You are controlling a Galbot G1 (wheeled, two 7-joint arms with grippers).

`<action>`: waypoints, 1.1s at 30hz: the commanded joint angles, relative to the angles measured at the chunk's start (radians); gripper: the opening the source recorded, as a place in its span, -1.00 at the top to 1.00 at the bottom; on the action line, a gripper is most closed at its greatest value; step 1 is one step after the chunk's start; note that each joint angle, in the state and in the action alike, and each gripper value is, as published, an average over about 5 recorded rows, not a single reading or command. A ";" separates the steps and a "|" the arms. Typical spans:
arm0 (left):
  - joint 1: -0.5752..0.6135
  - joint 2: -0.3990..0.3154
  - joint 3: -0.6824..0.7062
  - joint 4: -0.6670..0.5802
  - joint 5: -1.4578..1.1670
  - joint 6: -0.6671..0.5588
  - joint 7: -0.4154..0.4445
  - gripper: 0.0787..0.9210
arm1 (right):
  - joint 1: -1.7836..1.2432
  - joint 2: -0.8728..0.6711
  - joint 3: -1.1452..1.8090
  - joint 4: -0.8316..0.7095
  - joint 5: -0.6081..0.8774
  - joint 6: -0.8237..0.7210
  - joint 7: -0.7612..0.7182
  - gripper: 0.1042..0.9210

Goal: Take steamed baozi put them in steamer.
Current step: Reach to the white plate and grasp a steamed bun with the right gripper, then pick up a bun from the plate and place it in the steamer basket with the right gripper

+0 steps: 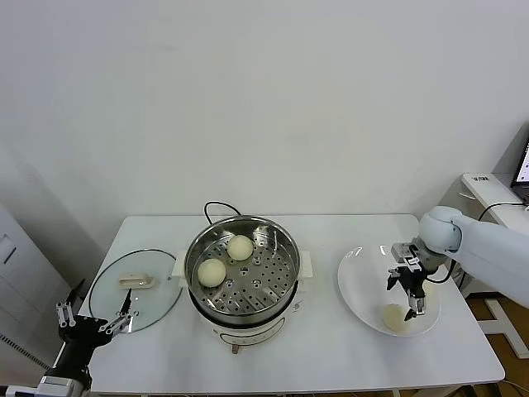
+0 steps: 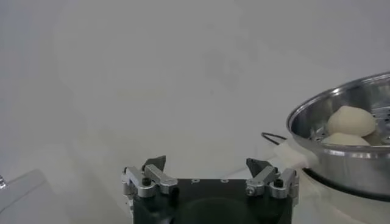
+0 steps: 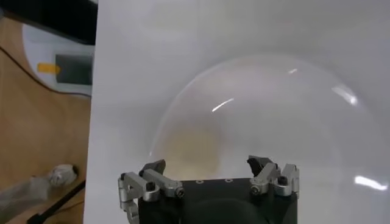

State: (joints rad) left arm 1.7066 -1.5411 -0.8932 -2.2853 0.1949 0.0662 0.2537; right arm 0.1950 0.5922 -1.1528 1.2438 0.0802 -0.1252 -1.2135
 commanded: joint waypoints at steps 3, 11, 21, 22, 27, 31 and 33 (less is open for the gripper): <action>0.003 -0.002 -0.003 0.002 0.002 -0.003 0.000 -0.77 | -0.101 0.004 0.057 -0.019 -0.055 0.019 0.022 -0.76; 0.004 -0.002 -0.003 0.003 0.002 -0.005 0.001 -0.77 | -0.102 0.022 0.059 -0.022 -0.054 0.018 0.044 -0.47; 0.000 0.003 -0.008 -0.001 -0.003 -0.003 0.001 -0.77 | 0.131 0.039 -0.088 -0.010 0.022 0.029 0.023 0.19; 0.000 0.003 -0.010 -0.002 -0.004 -0.003 0.001 -0.77 | 0.184 0.052 -0.105 -0.014 0.033 0.040 0.021 0.22; -0.003 -0.002 -0.011 -0.002 -0.007 -0.005 0.001 -0.77 | 0.419 0.168 -0.136 -0.036 0.121 0.098 0.002 0.26; -0.005 -0.008 -0.008 -0.007 -0.006 -0.006 0.001 -0.77 | 0.586 0.270 -0.175 -0.004 0.212 0.153 -0.004 0.26; -0.008 -0.010 -0.007 -0.010 -0.006 -0.005 0.000 -0.77 | 0.636 0.316 -0.175 0.039 0.237 0.182 0.000 0.26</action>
State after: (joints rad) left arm 1.7016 -1.5472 -0.9015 -2.2908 0.1885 0.0607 0.2543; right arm 0.4845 0.7347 -1.2516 1.2280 0.1736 -0.0347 -1.2080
